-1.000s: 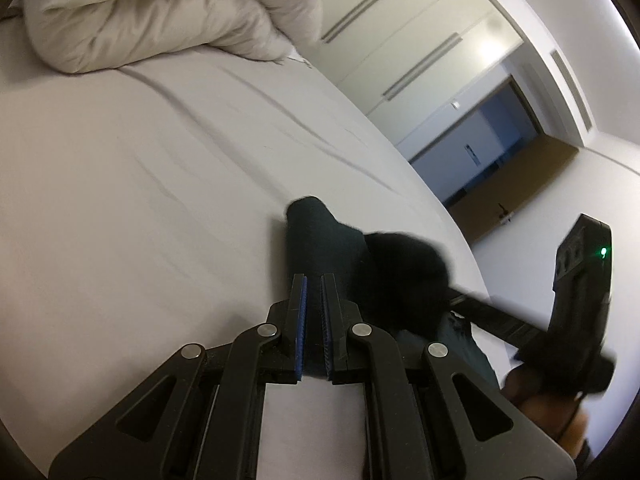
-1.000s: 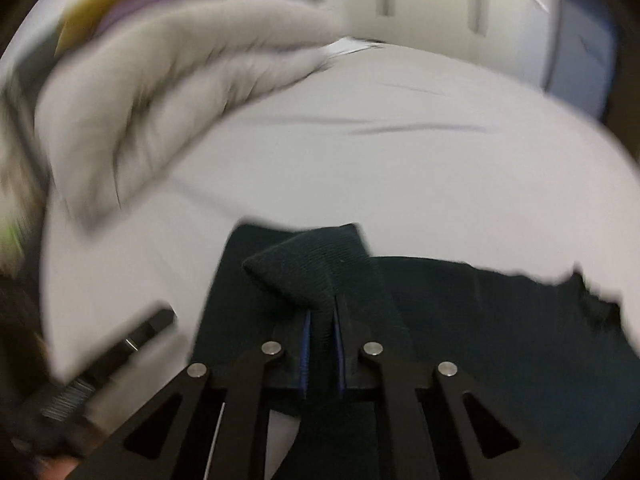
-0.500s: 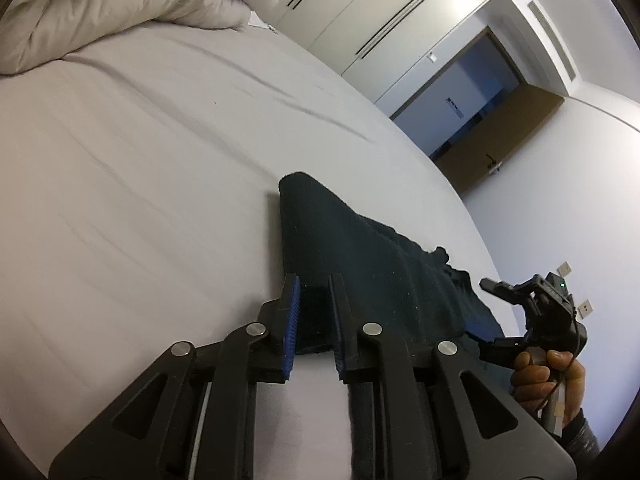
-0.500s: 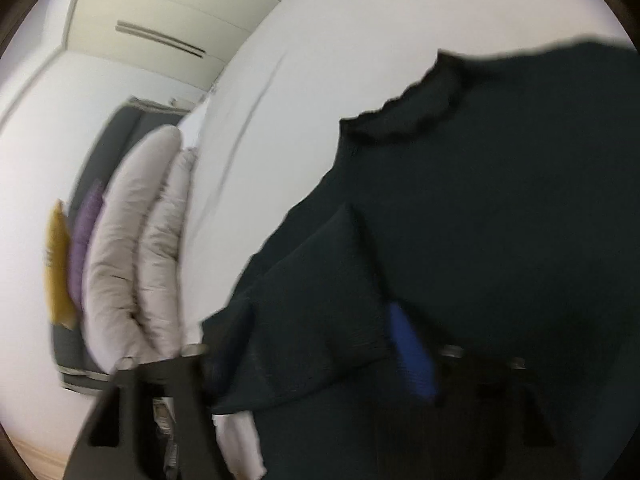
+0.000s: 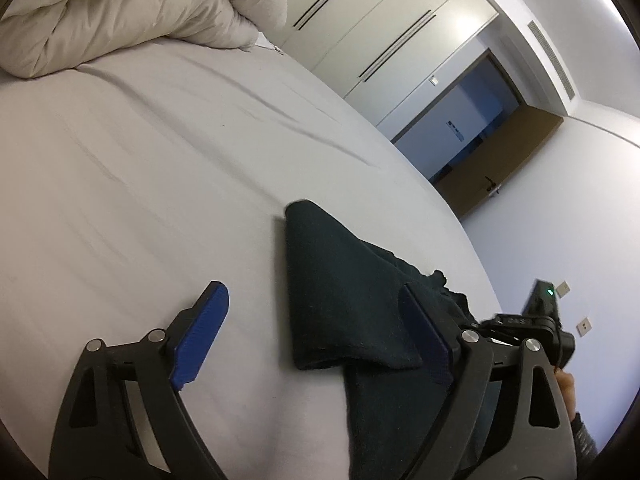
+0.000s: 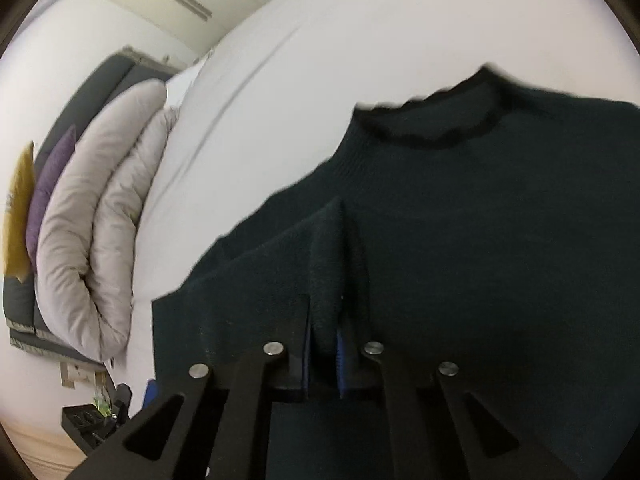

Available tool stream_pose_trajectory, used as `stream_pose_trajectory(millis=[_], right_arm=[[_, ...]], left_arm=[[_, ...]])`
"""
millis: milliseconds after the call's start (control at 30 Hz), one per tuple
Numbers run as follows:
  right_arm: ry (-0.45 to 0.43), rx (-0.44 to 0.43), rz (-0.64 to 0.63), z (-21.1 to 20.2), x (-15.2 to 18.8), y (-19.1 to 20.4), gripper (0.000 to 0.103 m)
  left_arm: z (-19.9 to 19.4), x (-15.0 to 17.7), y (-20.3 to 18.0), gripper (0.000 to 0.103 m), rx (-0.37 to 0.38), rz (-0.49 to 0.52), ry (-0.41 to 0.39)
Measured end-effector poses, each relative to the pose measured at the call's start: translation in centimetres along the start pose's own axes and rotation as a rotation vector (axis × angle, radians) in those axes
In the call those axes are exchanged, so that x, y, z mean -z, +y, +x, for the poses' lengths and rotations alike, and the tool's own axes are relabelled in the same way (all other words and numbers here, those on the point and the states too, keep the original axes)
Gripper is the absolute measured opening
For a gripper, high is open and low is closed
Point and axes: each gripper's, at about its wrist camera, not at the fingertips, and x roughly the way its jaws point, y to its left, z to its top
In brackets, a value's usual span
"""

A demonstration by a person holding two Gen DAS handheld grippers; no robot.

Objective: Fold small clothes

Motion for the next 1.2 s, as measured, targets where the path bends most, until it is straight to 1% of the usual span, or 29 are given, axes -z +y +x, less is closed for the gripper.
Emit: stream_pose_trajectory(millis=[67,100,167,233,267,300,333,400,433,533,633,700,767,833,933,1000,1067,1133,1200], right_arm=[[-0.059,-0.011,0.038,-2.6,0.0,-1.5,0.009],[-0.079,-0.017,0.063,-3.5,0.0,-2.3,0.009],[-0.114,-0.022,0.119,-5.8,0.0,-4.9,0.009],[-0.127,-0.012,0.14,-7.1,0.2,-6.6,0.009],[-0.135,-0.009,0.158,-7.8,0.4,-7.8,0.009],[-0.143,-0.013,0.176,-8.3,0.6,-8.6,0.009],[-0.156,-0.022,0.196,-8.8,0.7,-9.4,0.009],[-0.18,-0.033,0.235,-9.5,1.0,-10.6,0.009],[-0.187,-0.038,0.251,-9.8,1.1,-11.3,0.009],[-0.211,-0.016,0.279,-10.5,1.6,-12.6,0.009],[-0.212,-0.022,0.304,-10.5,1.5,-14.0,0.009],[-0.153,-0.033,0.294,-9.4,1.4,-14.1,0.009],[-0.11,-0.013,0.256,-8.7,1.6,-13.5,0.01],[-0.116,0.01,0.234,-9.0,1.9,-13.1,0.009],[-0.125,0.012,0.259,-9.6,2.1,-13.4,0.009],[-0.133,0.014,0.274,-10.3,2.3,-13.6,0.009],[-0.142,0.005,0.293,-11.0,2.3,-13.7,0.009],[-0.145,-0.018,0.329,-11.5,2.5,-14.0,0.009],[-0.127,-0.053,0.381,-11.6,2.7,-14.4,0.009]], left_arm=[[-0.5,-0.1,0.0,0.087,0.001,-0.003,-0.017],[-1.0,-0.2,-0.1,0.087,-0.007,0.012,-0.032],[-1.8,-0.3,-1.3,0.087,-0.034,0.087,-0.055],[-1.9,-0.4,-3.1,0.086,-0.06,0.176,-0.058],[-2.1,-0.8,-3.8,0.08,-0.064,0.206,-0.057],[-1.8,-1.0,-4.8,0.066,-0.061,0.245,-0.05],[-1.5,-1.4,-5.6,0.059,-0.065,0.273,-0.034],[-0.1,-2.3,-7.1,0.034,-0.086,0.318,0.015],[0.5,-2.7,-7.6,0.031,-0.088,0.331,0.034],[2.6,-3.5,-9.6,0.029,-0.116,0.401,0.074],[5.1,-2.9,-11.8,0.028,-0.127,0.472,0.161],[7.0,-1.9,-12.9,0.028,-0.139,0.512,0.206],[8.4,-0.7,-13.6,0.028,-0.164,0.549,0.235],[9.4,0.5,-13.9,0.028,-0.192,0.586,0.248],[11.2,1.8,-14.3,0.028,-0.253,0.663,0.273],[12.0,2.2,-13.9,0.028,-0.28,0.688,0.288],[13.0,2.6,-13.0,0.028,-0.311,0.706,0.334],[13.2,2.7,-12.2,0.028,-0.301,0.699,0.346],[13.6,2.6,-12.0,0.028,-0.296,0.697,0.353]])
